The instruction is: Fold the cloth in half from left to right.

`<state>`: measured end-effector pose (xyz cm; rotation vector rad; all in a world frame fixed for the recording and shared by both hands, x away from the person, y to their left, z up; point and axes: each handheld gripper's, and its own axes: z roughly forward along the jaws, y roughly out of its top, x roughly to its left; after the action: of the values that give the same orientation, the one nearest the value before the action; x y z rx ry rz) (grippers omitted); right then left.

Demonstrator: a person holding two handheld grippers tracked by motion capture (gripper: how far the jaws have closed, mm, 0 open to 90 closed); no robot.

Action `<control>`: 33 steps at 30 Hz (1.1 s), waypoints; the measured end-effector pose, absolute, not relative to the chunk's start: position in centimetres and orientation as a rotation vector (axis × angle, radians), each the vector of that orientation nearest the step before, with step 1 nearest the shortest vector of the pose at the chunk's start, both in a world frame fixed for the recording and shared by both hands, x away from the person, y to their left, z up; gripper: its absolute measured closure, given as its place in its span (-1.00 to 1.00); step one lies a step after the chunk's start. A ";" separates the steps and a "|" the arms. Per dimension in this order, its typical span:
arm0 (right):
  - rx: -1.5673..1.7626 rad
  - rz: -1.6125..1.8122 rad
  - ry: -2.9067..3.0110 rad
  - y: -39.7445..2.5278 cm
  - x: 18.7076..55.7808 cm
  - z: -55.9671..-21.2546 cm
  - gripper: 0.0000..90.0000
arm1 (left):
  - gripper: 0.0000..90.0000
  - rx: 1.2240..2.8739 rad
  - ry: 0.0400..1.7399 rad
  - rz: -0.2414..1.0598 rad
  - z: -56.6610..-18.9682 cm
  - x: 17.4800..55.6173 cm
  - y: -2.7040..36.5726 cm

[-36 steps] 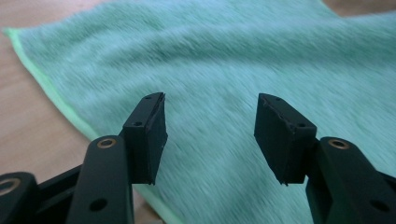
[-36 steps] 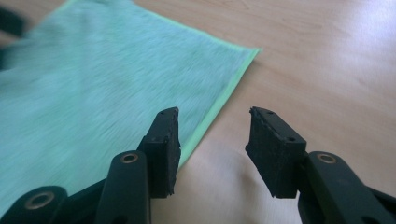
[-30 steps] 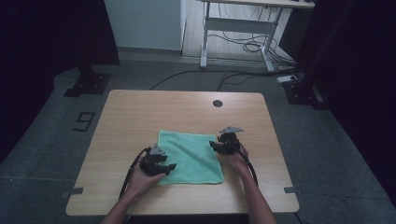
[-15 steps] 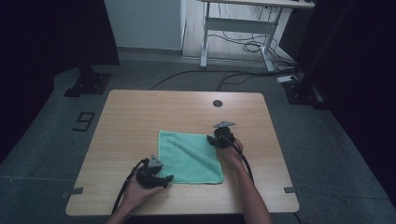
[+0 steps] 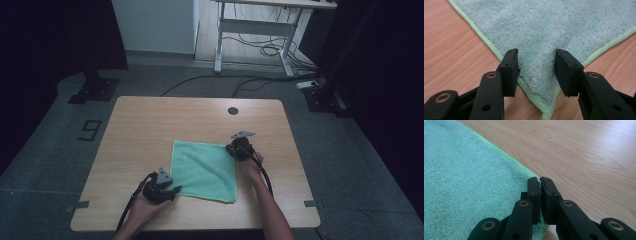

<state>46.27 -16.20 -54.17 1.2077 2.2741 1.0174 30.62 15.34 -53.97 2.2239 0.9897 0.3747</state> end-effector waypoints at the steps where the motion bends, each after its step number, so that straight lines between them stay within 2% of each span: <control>1: 1.211 1.022 2.254 -16.6 46.1 -53.9 0.92 | 0.22 2.224 0.987 0.369 -54.0 30.6 15.4; 5: 1.196 1.046 2.206 -18.0 46.2 -52.7 0.92 | 0.19 2.237 0.959 0.355 -53.9 30.4 15.3; 6: 1.184 1.044 2.207 -18.4 46.5 -52.3 0.91 | 0.10 2.240 0.952 0.342 -53.9 30.4 15.2; 7: 1.184 1.044 2.207 -18.4 46.5 -52.3 0.91 | 0.10 2.237 0.950 0.329 -53.9 30.4 15.1; 8: 1.165 1.040 2.202 -18.2 47.1 -52.3 0.89 | -0.02 2.247 0.941 0.310 -53.9 30.4 14.8; 11: 1.167 1.020 2.216 -17.6 47.9 -52.8 0.87 | -0.13 2.254 0.935 0.311 -53.9 30.4 14.5; 12: 1.176 0.985 2.219 -17.1 48.4 -53.6 0.70 | -0.18 2.253 0.935 0.307 -54.0 30.4 14.5; 13: 1.176 0.985 2.219 -17.1 48.4 -53.6 0.70 | -0.20 2.253 0.935 0.307 -54.0 30.4 14.5; 17: 1.258 0.980 2.170 -17.2 48.4 -54.4 0.37 | -0.26 2.237 0.937 0.274 -54.0 30.5 14.6; 23: 1.294 1.127 2.088 -19.1 45.1 -52.0 0.28 | -0.27 2.190 0.913 0.307 -53.0 31.1 14.1; 24: 1.266 1.139 2.112 -19.4 43.2 -51.5 0.27 | -0.27 2.177 0.902 0.317 -52.5 31.7 13.7; 27: 1.252 1.148 2.137 -19.3 41.9 -51.5 0.26 | -0.28 2.165 0.896 0.340 -52.2 32.5 13.1; 30: 1.233 1.130 2.211 -19.3 37.7 -52.3 0.20 | -0.27 2.142 0.909 0.343 -52.1 34.3 12.1; 33: 1.221 1.147 2.230 -19.7 36.2 -52.8 0.18 | -0.27 2.154 0.928 0.348 -52.3 36.1 11.5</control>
<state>36.25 -19.65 -52.78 1.2207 2.2302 1.1473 36.14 11.46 -52.31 2.1538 0.9278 0.3483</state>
